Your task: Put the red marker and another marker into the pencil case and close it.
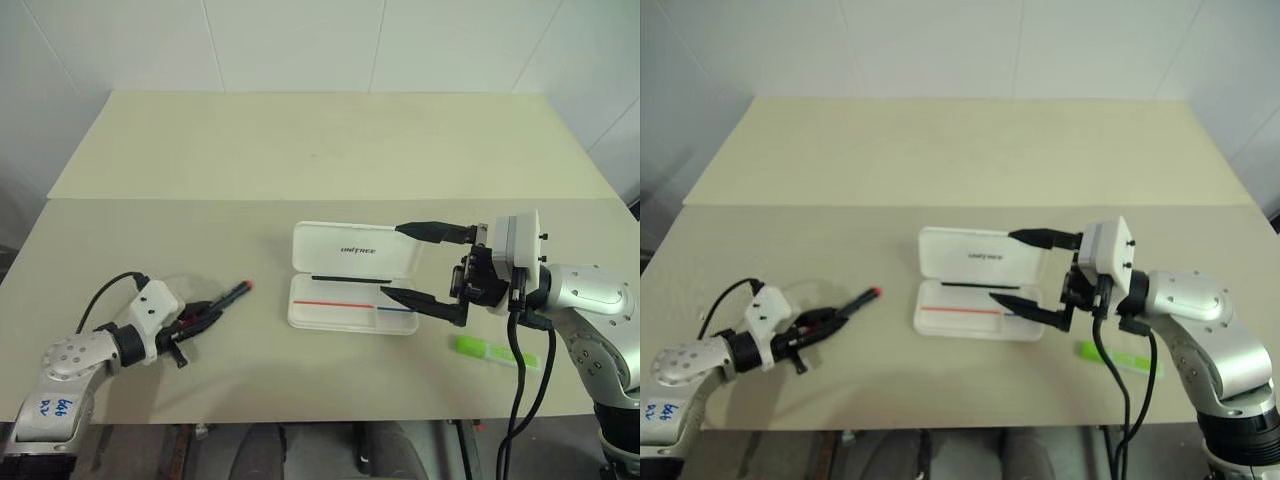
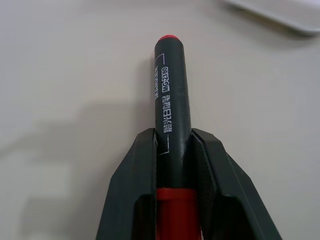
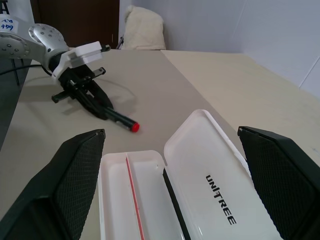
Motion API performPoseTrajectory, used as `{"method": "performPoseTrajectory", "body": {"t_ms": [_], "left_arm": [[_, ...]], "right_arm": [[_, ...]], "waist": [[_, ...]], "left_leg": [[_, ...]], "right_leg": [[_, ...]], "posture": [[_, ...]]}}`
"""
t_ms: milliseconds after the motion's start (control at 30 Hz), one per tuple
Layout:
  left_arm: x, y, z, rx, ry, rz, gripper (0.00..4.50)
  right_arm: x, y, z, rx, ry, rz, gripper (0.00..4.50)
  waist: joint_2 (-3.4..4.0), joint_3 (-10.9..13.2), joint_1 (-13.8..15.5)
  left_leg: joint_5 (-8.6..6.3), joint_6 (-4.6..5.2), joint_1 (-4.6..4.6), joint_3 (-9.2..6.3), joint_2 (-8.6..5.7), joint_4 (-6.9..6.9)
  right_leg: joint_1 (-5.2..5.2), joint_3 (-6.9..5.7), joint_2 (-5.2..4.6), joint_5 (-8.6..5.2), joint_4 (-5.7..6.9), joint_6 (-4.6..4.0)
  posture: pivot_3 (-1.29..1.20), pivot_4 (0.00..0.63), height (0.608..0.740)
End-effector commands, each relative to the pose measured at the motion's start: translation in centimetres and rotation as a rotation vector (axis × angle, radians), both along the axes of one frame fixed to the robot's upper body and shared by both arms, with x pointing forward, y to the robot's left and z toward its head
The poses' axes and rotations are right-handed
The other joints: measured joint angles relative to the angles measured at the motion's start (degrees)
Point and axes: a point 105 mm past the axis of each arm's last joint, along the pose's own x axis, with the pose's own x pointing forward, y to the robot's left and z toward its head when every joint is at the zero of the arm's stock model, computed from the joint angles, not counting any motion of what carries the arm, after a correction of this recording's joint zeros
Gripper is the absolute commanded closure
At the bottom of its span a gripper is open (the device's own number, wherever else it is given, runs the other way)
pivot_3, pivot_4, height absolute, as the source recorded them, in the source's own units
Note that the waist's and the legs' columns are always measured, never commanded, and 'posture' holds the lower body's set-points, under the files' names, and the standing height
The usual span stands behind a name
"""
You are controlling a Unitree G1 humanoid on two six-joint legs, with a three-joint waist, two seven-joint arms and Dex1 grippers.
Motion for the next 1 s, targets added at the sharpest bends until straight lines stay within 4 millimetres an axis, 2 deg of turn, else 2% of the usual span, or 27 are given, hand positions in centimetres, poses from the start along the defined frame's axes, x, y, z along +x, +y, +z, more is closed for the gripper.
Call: {"method": "performPoseTrajectory", "body": {"t_ms": [33, 333, 467, 567, 733, 800, 1000], "left_arm": [[-0.3, -1.6, 2.7, -0.037, -0.098, -0.130, 3.86], [-0.4, -4.1, 5.3, -0.109, -0.190, -0.341, 3.86], [-0.3, -5.2, 5.1, -0.035, -0.171, -0.464, 3.86], [0.5, -6.2, 4.9, 0.061, -0.176, -0.526, 3.86], [2.2, -9.1, 6.1, 0.056, -0.212, -0.538, 3.86], [2.4, -10.0, 6.1, 0.072, -0.218, -0.555, 3.86], [2.5, -12.4, 6.2, 0.077, -0.219, -0.599, 3.86]], "right_arm": [[-0.4, -0.1, 0.8, 0.006, -0.051, -0.010, 0.00], [-0.6, -0.3, 0.5, 0.004, -0.049, -0.041, 0.00], [-0.7, -0.5, 0.5, 0.001, -0.052, -0.061, 0.00], [-0.8, -0.9, 0.4, -0.004, -0.051, -0.079, 0.00], [-1.2, -1.3, 0.1, -0.022, -0.046, -0.105, 0.00], [-1.3, -1.4, 0.1, -0.024, -0.046, -0.117, 0.00], [-1.5, -1.3, 0.2, -0.015, -0.058, -0.137, 0.00]], "waist": [[0.00, 0.00, 0.00], [0.00, 0.00, -0.02], [0.00, 0.00, -0.03], [0.00, 0.00, 0.08], [0.00, 0.00, 0.14], [0.00, 0.00, 0.06], [0.00, 0.00, 0.00]], "left_leg": [[0.00, -0.01, 0.00, 0.00, 0.00, 0.00], [0.00, 0.00, 0.01, 0.02, 0.00, 0.02], [0.00, 0.00, 0.01, 0.02, 0.00, 0.01], [0.00, 0.00, 0.01, 0.02, 0.00, 0.03], [0.00, 0.00, -0.04, 0.02, -0.01, 0.08], [0.00, 0.00, -0.06, 0.02, -0.01, 0.06], [-0.02, 0.03, -0.02, 0.01, 0.00, 0.02]], "right_leg": [[0.00, 0.00, 0.00, 0.00, 0.00, 0.00], [0.00, 0.00, 0.02, 0.01, 0.02, 0.01], [0.00, 0.00, 0.04, 0.02, 0.02, 0.03], [0.00, 0.00, 0.06, 0.02, 0.03, 0.04], [0.00, 0.01, 0.06, 0.07, 0.01, 0.13], [0.00, 0.02, 0.08, 0.42, -0.01, 0.76], [0.00, 0.02, 0.13, 0.43, -0.01, 0.80]], "posture": [[0.00, 0.150, 0.740], [0.00, 0.150, 0.740], [0.00, 0.150, 0.740], [0.00, 0.150, 0.740], [0.00, 0.150, 0.740], [0.00, 0.150, 0.740], [0.00, 0.150, 0.740]]}}
